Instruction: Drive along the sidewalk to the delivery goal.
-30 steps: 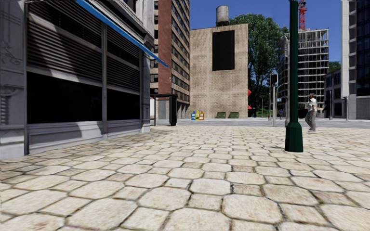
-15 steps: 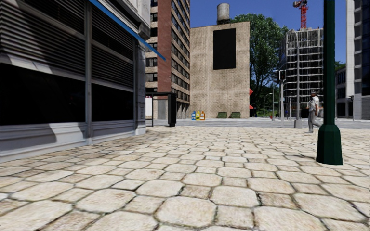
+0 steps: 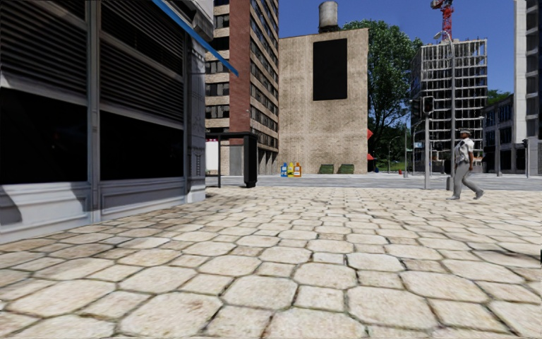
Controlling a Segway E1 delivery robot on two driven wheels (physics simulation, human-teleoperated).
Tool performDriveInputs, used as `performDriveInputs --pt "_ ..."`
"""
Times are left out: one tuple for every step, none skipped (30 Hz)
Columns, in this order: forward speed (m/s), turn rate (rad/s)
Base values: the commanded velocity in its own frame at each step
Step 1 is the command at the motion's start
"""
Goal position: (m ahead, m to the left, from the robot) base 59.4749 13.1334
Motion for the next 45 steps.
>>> performDriveInputs --pt "2.0 0.0" --pt "2.0 0.0" --pt "2.0 0.0" --pt "2.0 0.0" --pt "2.0 0.0" --pt "2.0 0.0" --pt "2.0 0.0" --pt "2.0 0.0" --pt "2.0 0.0" --pt "2.0 0.0" --pt "2.0 0.0" --pt "2.0 0.0" --pt "2.0 0.0" --pt "2.0 0.0" --pt "2.0 0.0" --pt "2.0 0.0" --pt "2.0 0.0" --pt "2.0 0.0" --pt "2.0 0.0" --pt "2.0 0.0" --pt "2.0 0.0" --pt "2.0 0.0" --pt "2.0 0.0" --pt "2.0 0.0" --pt "2.0 0.0" --pt "2.0 0.0" --pt "2.0 0.0" --pt "1.96 0.0" --pt "1.75 0.0" --pt "1.46 0.0" --pt "1.31 0.0" --pt "1.31 0.0" --pt "1.24 0.0" --pt "1.18 0.0" --pt "1.15 0.0" --pt "1.13 0.0" --pt "1.13 0.0" --pt "1.07 0.0" --pt "0.97 0.0" --pt "0.82 0.0" --pt "0.67 0.0" --pt "0.54 0.0" --pt "0.54 0.0" --pt "0.4 0.0" --pt "0.21 0.0"
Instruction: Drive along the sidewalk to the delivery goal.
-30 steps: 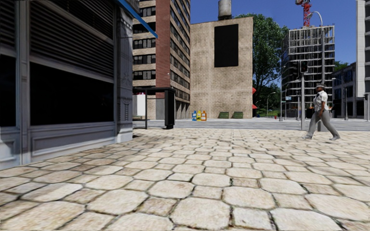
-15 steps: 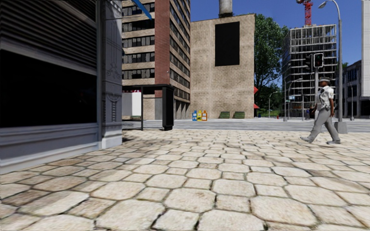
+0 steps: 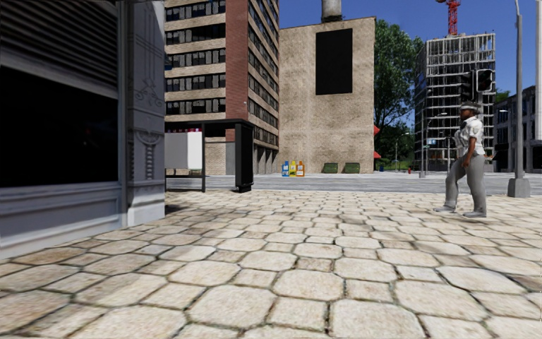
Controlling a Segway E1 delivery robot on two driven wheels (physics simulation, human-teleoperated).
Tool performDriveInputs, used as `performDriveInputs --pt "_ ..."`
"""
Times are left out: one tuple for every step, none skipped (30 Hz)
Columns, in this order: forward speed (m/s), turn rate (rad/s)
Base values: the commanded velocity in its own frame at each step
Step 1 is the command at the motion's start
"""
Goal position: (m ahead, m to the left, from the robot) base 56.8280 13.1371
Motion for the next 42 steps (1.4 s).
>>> performDriveInputs --pt "0.17 0.0" --pt "0.16 0.0" --pt "0.15 0.0" --pt "0.15 0.0" --pt "0.09 0.0" --pt "0.03 0.0" --pt "0.0 0.0" --pt "0.0 0.0" --pt "0.0 0.0" --pt "0.0 0.0" --pt "0.0 0.0" --pt "0.0 0.0" --pt "0.0 0.0" --pt "0.0 0.0" --pt "0.0 0.0" --pt "0.0 0.0" --pt "0.0 0.0" --pt "0.0 0.0" --pt "0.0 0.0" --pt "0.0 0.0" --pt "0.0 0.0" --pt "0.0 0.0" --pt "0.0 0.0" --pt "0.0 0.0" --pt "0.0 0.0" --pt "0.0 0.0" --pt "0.0 0.0" --pt "0.0 0.0" --pt "0.0 0.0" --pt "0.0 0.0" --pt "0.0 0.0" --pt "0.0 0.0" --pt "0.0 0.0" --pt "0.0 0.0" --pt "0.0 0.0" --pt "0.0 0.0" --pt "0.0 0.0" --pt "0.0 0.0" --pt "0.0 0.0" --pt "0.0 0.0" --pt "0.0 0.0" --pt "0.0 0.0"
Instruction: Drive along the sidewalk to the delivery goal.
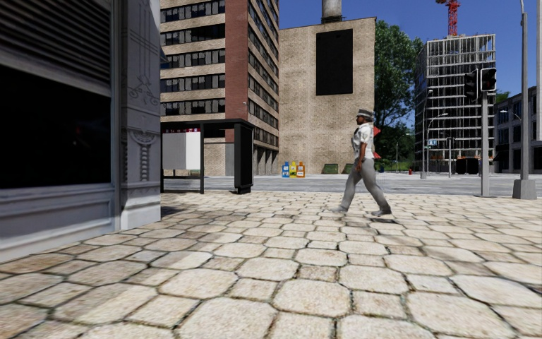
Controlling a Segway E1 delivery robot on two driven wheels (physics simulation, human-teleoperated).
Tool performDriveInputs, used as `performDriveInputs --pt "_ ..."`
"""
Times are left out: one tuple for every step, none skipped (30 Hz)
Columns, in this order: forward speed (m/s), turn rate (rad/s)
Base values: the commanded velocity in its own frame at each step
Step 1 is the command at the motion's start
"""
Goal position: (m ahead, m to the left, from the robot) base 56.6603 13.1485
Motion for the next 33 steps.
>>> performDriveInputs --pt "0.0 0.0" --pt "0.0 0.0" --pt "0.18 0.0" --pt "0.35 0.0" --pt "0.42 0.0" --pt "0.45 0.0" --pt "0.45 0.0" --pt "0.46 0.0" --pt "0.47 0.0" --pt "0.47 0.0" --pt "0.47 0.0" --pt "0.47 0.0" --pt "0.47 0.0" --pt "0.47 0.0" --pt "0.47 0.0" --pt "0.47 0.0" --pt "0.47 0.0" --pt "0.47 0.0" --pt "0.47 0.0" --pt "0.47 0.0" --pt "0.47 0.0" --pt "0.47 0.0" --pt "0.47 0.0" --pt "0.47 0.0" --pt "0.47 0.0" --pt "0.47 0.0" --pt "0.47 0.0" --pt "0.47 0.0" --pt "0.47 0.0" --pt "0.47 0.0" --pt "0.47 0.0" --pt "0.47 0.0" --pt "0.47 0.0"
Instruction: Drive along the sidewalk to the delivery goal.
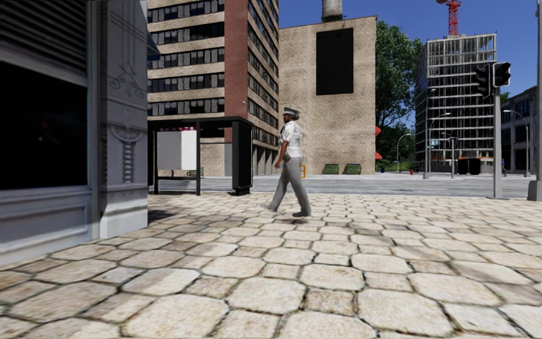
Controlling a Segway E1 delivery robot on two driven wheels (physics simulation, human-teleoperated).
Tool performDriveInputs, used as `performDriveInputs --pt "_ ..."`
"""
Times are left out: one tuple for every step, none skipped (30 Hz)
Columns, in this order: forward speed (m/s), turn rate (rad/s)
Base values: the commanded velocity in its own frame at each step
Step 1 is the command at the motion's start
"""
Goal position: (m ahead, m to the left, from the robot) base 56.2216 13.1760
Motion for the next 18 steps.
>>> performDriveInputs --pt "0.47 0.0" --pt "0.47 0.0" --pt "0.47 0.0" --pt "0.47 0.0" --pt "0.47 0.0" --pt "0.47 0.0" --pt "0.47 0.0" --pt "0.47 0.0" --pt "0.47 0.0" --pt "0.47 0.0" --pt "0.47 0.0" --pt "0.47 0.0" --pt "0.47 0.0" --pt "0.47 0.0" --pt "0.47 0.0" --pt "0.47 0.0" --pt "0.47 0.0" --pt "0.47 0.0"
